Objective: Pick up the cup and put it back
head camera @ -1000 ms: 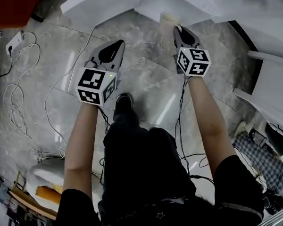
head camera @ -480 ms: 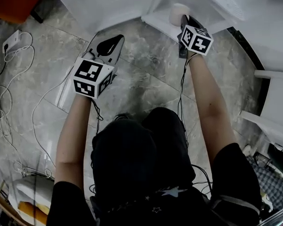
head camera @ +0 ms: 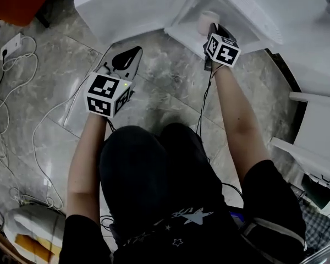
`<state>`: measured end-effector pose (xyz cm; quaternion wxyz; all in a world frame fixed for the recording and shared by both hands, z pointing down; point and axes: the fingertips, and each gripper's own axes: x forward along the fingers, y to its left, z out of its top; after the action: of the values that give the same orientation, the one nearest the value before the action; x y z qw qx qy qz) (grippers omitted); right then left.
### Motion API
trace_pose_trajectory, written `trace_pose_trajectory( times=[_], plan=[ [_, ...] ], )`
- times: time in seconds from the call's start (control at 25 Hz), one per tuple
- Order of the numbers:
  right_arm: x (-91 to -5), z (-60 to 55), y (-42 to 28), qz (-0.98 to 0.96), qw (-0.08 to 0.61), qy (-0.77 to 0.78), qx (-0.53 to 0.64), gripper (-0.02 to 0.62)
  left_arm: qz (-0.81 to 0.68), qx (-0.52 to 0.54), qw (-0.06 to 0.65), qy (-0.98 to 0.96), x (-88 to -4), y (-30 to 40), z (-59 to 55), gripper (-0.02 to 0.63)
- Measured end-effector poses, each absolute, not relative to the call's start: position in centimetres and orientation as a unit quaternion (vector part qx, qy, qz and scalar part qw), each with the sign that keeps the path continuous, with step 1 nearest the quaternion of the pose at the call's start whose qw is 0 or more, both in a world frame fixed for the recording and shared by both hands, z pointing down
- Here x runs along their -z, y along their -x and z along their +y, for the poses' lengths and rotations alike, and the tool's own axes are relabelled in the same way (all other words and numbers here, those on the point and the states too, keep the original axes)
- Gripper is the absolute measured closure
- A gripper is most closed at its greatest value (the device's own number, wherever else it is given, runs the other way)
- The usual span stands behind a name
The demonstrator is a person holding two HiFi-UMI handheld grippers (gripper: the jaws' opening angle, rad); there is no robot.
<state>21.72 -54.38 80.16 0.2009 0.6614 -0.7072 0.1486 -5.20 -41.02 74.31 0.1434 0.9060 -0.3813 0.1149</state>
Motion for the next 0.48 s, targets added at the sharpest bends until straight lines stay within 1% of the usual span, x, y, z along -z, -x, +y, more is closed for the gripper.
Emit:
trace_pose_trajectory(
  times=[0.32, 0.48],
  plan=[
    [-83.0, -56.3, -22.0, -0.710, 0.160, -0.670, -0.145, 0.549, -0.413, -0.129, 0.168, -0.886, -76.7, 6.5, -41.7, 0.595],
    [-84.1, -55.6, -22.2, -0.716, 0.161, -0.667, -0.131, 0.548, -0.413, -0.140, 0.170, -0.884, -77.2, 6.2, -41.7, 0.595]
  ],
)
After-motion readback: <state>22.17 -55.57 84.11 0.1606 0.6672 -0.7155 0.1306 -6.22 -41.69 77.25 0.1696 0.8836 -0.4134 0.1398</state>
